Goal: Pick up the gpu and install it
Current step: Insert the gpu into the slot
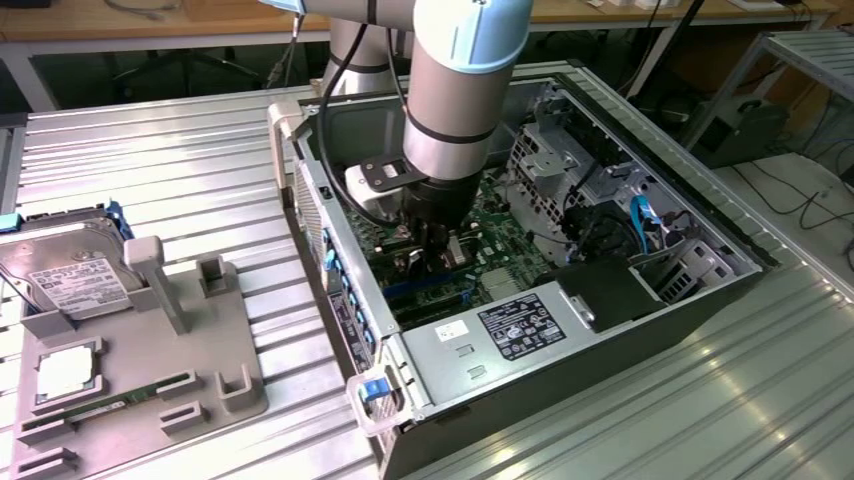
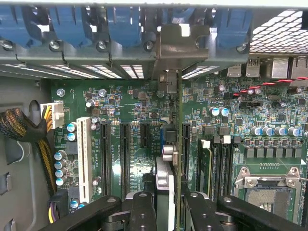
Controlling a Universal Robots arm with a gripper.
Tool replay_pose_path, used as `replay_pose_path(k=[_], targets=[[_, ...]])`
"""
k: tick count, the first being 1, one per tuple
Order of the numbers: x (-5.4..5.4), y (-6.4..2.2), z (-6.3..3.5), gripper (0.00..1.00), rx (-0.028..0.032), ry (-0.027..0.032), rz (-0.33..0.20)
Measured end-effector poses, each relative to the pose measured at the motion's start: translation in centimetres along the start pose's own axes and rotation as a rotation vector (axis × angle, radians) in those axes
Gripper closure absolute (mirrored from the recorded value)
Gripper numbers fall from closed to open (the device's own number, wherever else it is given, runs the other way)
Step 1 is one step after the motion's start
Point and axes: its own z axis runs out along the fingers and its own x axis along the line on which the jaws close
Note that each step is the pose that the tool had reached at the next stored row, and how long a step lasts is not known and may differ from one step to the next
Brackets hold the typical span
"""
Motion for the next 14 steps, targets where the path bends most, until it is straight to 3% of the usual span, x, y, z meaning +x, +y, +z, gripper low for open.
replay_pose_path(k=[14], targets=[[0.10, 0.00, -0.15, 0.72, -0.0002, 0.0003, 0.000]])
